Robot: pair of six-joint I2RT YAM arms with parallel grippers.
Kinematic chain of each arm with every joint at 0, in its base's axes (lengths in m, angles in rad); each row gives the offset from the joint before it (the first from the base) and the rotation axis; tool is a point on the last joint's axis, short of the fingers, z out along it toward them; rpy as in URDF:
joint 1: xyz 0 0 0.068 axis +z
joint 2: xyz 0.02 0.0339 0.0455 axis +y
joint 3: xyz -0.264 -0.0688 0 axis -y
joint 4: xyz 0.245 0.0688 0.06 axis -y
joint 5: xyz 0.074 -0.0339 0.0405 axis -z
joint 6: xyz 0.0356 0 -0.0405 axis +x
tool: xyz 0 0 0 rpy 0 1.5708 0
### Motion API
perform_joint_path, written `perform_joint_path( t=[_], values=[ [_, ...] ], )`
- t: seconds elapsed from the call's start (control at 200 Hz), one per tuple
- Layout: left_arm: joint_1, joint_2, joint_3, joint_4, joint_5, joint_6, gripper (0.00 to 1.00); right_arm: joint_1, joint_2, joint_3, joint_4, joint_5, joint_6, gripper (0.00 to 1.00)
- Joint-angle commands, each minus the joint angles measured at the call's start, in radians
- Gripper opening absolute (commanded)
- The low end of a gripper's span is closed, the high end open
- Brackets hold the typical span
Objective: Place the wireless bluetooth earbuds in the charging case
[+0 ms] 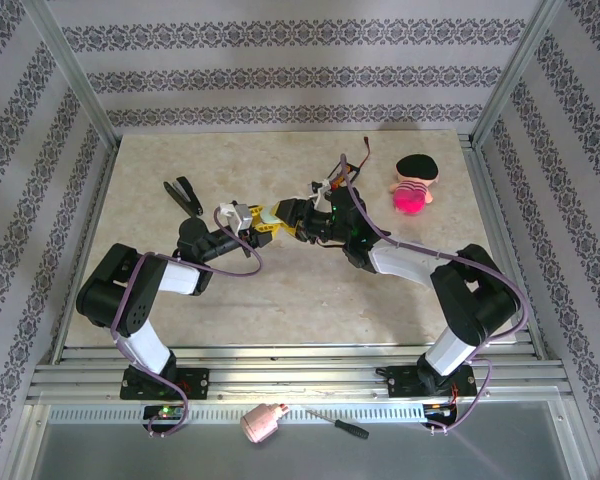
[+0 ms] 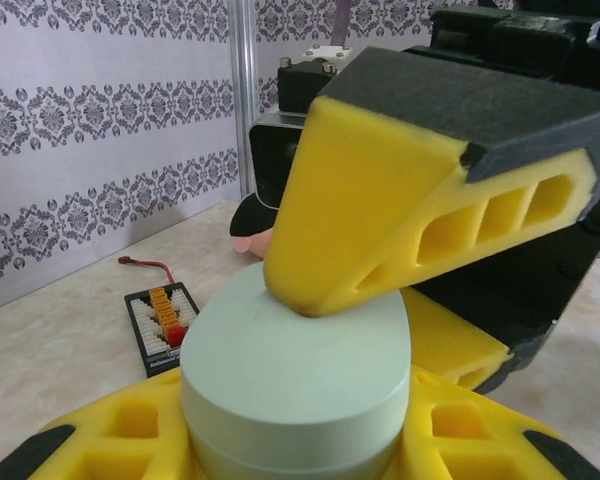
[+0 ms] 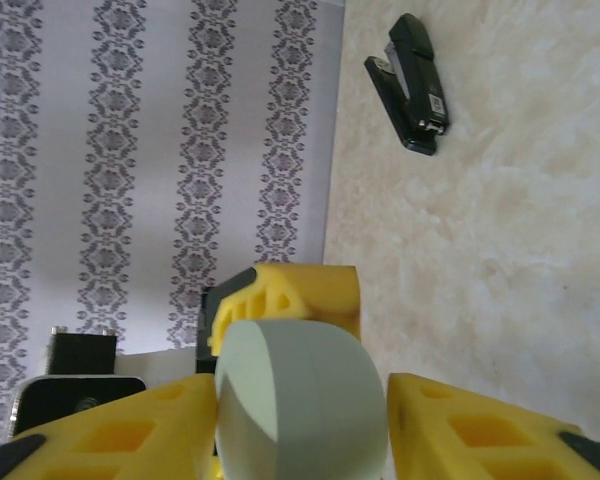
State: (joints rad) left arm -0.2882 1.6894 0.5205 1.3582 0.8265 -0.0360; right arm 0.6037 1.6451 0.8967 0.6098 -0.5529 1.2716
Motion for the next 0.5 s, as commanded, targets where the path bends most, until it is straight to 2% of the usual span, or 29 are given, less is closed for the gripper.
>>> perform_joint_path(
  t=[0.0, 0.04, 0.17, 0.29, 0.385, 0.495],
  values=[
    [-0.014, -0.005, 0.02, 0.067, 0.037, -0.027, 0.17, -0.017, 0.02, -0.018, 0.108, -0.018, 0.055, 0.4],
    [-0.015, -0.004, 0.019, 0.067, 0.039, -0.028, 0.17, -0.019, 0.025, -0.019, 0.116, -0.019, 0.062, 0.35],
    [-0.014, 0.0, 0.017, 0.067, 0.037, -0.025, 0.18, -0.021, 0.029, -0.015, 0.115, -0.022, 0.056, 0.29],
    [-0.015, -0.003, 0.008, 0.067, 0.024, -0.01, 0.25, -0.024, 0.018, -0.013, 0.071, -0.012, 0.02, 0.25],
    [-0.014, -0.011, -0.004, 0.048, 0.01, 0.023, 0.34, -0.03, 0.006, -0.024, 0.043, 0.006, -0.009, 0.25],
    [-0.013, -0.061, -0.015, -0.098, -0.004, 0.112, 0.5, -0.043, -0.02, -0.04, 0.001, 0.023, -0.051, 0.25]
  ],
)
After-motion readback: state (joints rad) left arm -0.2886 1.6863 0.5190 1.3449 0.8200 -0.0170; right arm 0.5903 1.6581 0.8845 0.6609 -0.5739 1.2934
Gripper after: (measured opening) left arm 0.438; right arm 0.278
